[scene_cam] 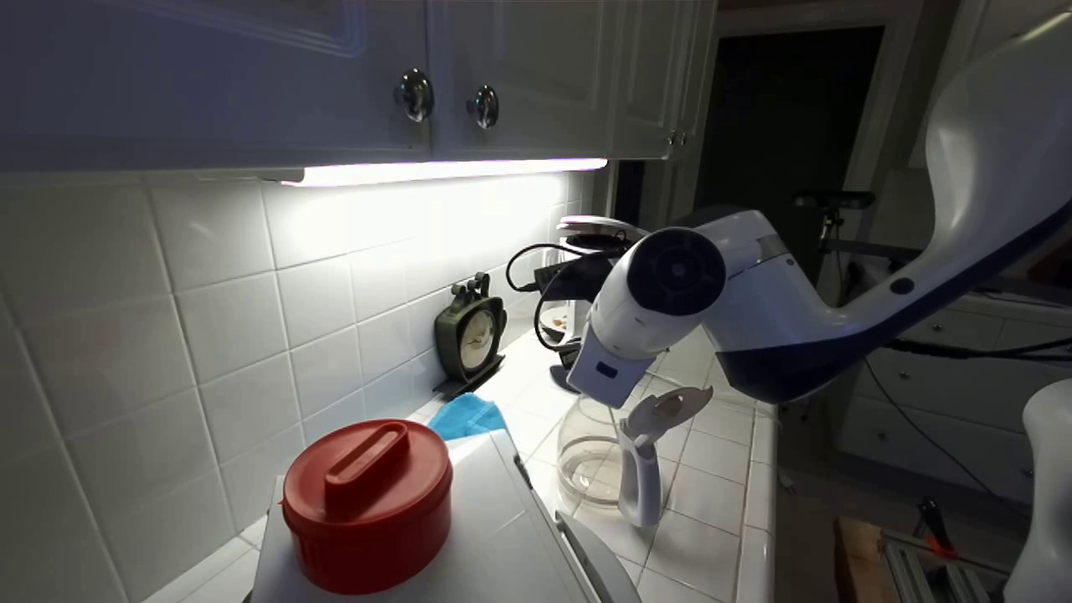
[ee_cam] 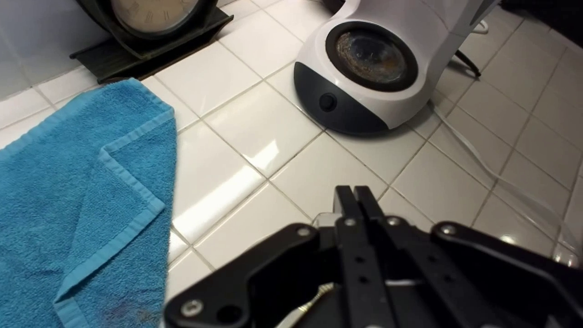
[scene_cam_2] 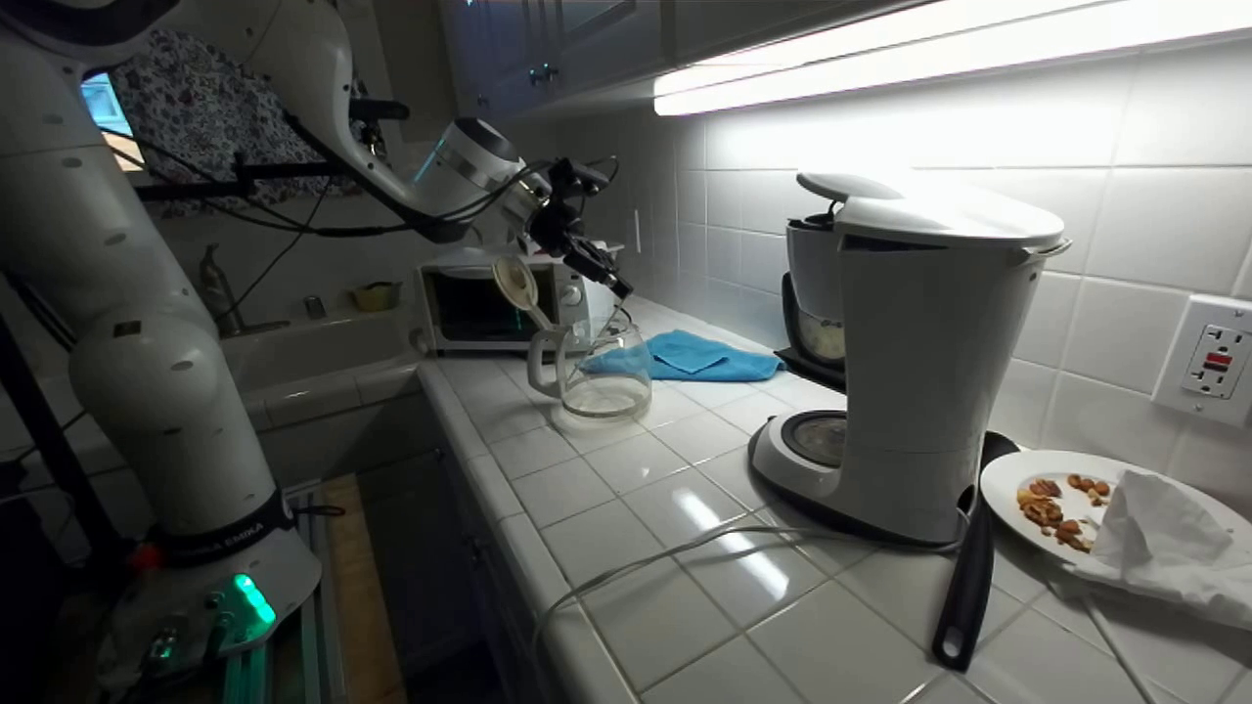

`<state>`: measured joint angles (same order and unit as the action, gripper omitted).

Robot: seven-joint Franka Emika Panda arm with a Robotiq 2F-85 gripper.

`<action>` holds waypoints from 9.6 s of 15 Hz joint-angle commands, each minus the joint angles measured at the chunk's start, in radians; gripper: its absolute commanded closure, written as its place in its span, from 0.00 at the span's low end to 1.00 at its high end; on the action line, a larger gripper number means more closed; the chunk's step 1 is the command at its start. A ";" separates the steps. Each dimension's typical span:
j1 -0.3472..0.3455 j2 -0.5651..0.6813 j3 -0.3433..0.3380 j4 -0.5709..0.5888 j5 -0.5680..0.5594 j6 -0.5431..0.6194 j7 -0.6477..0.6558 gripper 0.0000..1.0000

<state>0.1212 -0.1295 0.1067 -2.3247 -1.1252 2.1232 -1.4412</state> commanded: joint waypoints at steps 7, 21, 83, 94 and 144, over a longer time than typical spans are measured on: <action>-0.014 -0.047 -0.053 -0.038 0.030 0.016 -0.022 0.96; 0.010 -0.006 -0.033 0.012 0.111 0.081 0.083 0.95; -0.069 -0.306 -0.242 -0.108 0.407 0.241 0.158 0.96; -0.114 -0.405 -0.288 -0.162 0.526 0.227 0.046 0.95; -0.146 -0.448 -0.219 -0.092 0.857 -0.095 1.034 0.00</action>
<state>-0.0456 -0.5422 -0.1273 -2.3954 -0.2854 1.9722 -0.4639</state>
